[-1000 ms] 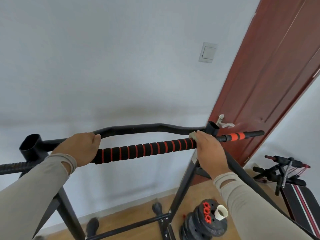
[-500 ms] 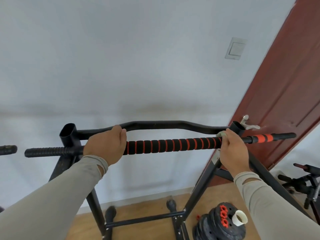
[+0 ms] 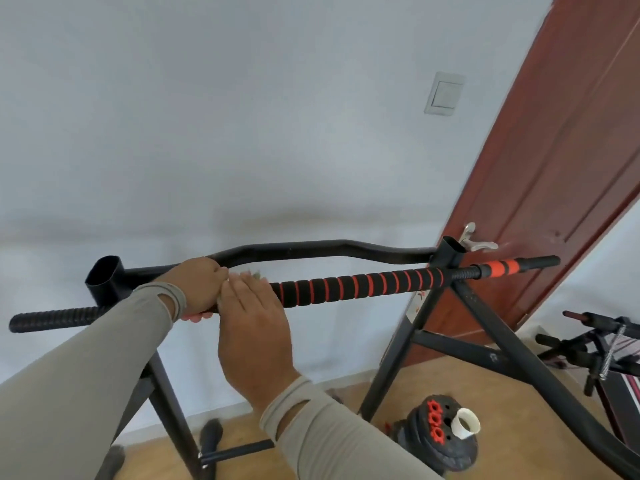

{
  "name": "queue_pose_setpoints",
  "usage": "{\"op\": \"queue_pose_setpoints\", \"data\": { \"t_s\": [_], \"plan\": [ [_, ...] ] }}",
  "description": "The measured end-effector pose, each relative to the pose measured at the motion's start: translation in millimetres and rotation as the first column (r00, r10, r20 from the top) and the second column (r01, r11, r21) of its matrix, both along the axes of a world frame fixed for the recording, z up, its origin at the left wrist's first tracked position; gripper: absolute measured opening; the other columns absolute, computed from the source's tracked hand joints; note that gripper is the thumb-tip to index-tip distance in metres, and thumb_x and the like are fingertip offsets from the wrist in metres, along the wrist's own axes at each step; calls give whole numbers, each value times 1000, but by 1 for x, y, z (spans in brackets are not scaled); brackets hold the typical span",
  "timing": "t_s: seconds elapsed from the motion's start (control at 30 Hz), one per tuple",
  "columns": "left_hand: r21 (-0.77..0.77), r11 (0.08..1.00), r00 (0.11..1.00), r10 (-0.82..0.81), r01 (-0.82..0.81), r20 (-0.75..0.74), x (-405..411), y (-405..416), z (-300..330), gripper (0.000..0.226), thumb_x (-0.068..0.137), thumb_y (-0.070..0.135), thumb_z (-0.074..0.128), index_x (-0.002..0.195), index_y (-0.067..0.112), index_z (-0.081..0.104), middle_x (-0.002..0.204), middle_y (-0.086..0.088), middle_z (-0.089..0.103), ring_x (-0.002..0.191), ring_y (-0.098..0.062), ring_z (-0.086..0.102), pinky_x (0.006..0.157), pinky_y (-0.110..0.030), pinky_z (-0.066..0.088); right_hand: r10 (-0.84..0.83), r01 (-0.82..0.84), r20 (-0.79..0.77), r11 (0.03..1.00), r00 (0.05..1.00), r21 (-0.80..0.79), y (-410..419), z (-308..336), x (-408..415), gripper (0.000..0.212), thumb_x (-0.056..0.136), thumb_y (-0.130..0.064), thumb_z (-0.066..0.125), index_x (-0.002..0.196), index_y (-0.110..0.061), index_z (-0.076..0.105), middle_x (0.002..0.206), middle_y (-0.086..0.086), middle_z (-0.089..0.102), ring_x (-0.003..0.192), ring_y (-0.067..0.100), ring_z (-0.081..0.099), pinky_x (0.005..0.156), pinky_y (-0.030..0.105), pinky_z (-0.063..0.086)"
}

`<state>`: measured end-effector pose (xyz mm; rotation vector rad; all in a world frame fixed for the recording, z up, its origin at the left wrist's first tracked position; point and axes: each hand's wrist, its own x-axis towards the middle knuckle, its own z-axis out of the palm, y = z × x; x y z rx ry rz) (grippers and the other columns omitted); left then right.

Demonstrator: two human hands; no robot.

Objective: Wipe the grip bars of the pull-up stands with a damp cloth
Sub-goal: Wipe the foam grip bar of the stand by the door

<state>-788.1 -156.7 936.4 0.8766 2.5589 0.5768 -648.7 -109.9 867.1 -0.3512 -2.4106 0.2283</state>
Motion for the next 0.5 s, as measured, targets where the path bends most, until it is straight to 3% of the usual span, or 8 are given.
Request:
{"op": "queue_pose_setpoints", "data": {
  "t_s": [0.07,0.13,0.27,0.4,0.5],
  "plan": [
    [33,999,998,31,-32,50,-2,1,-1,39,103,31,37,87,7,64,59,-11,71,46,-22,62,54,-34,54,69,-73,35,988,997,134,28,7,17,38,107,-23,43,142,-13,57,144,5,62,141,22,50,126,44,28],
    [13,1000,1000,18,-18,-14,-3,3,-2,39,102,30,35,85,7,62,56,-10,70,43,-21,62,55,-35,55,59,-73,83,981,995,180,67,14,40,37,104,-16,50,140,-13,57,142,5,62,138,21,52,124,43,31],
    [-11,999,995,-38,38,-87,-3,1,-2,38,101,30,36,82,8,61,56,-7,70,43,-19,64,63,-38,58,-162,133,160,976,974,175,146,25,99,40,98,-10,47,135,-18,61,128,-3,66,120,17,60,113,36,44],
    [-15,996,978,-94,93,-187,0,1,-2,39,100,36,39,77,13,59,68,-8,69,59,-24,68,65,-38,56,-461,439,218,887,860,145,214,43,156,34,89,0,59,117,-17,67,109,0,71,101,23,67,93,41,56],
    [8,997,964,-69,73,-257,3,-3,-2,37,99,45,39,76,21,54,63,-1,65,55,-20,62,60,-32,52,-506,513,203,858,838,20,221,53,157,24,92,0,54,101,-18,66,93,-1,65,88,24,64,78,42,55]
  ]
}}
